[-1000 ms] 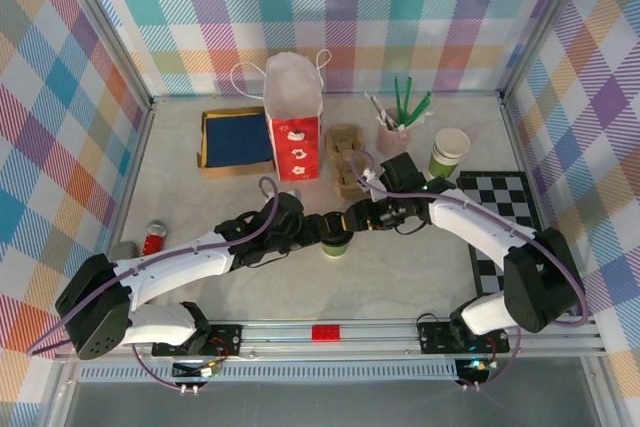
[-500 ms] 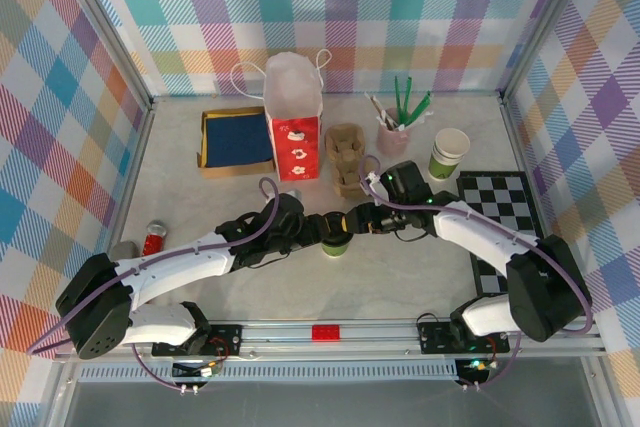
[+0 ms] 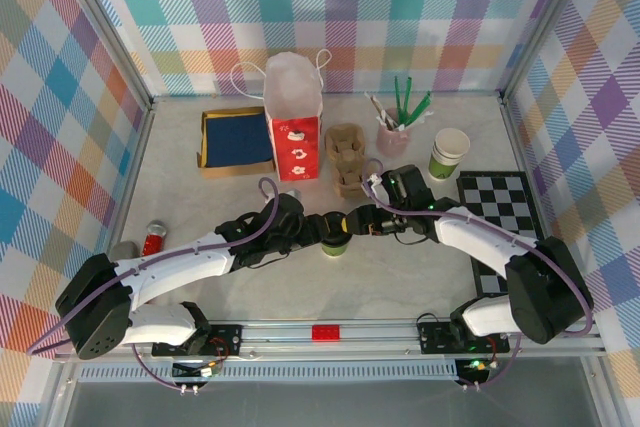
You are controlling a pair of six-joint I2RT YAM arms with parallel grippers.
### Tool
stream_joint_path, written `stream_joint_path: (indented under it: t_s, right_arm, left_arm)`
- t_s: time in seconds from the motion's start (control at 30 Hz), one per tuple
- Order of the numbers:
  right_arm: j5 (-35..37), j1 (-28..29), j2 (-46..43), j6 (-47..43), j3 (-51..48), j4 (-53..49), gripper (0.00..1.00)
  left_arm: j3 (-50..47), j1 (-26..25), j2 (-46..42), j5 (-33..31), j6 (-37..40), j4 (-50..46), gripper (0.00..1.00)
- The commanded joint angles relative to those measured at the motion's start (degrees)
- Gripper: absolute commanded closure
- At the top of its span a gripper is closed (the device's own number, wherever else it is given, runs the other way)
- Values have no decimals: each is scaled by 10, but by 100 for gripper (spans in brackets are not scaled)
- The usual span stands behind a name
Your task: Pack the takeout coffee
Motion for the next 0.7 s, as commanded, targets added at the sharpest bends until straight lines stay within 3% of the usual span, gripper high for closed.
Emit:
stream_joint_path:
  t_s: [0.0, 0.43, 0.67]
  right_arm:
    - [94, 7, 52, -6, -46, -102, 51]
    - [99, 13, -20, 21, -49, -122, 55]
    - [95, 27, -46, 29, -42, -128, 50]
  left_arm:
    - [-8, 3, 7, -12, 15, -50, 45]
    - [37, 34, 45, 14, 58, -42, 45]
    - [68, 52, 77, 37, 82, -45, 45]
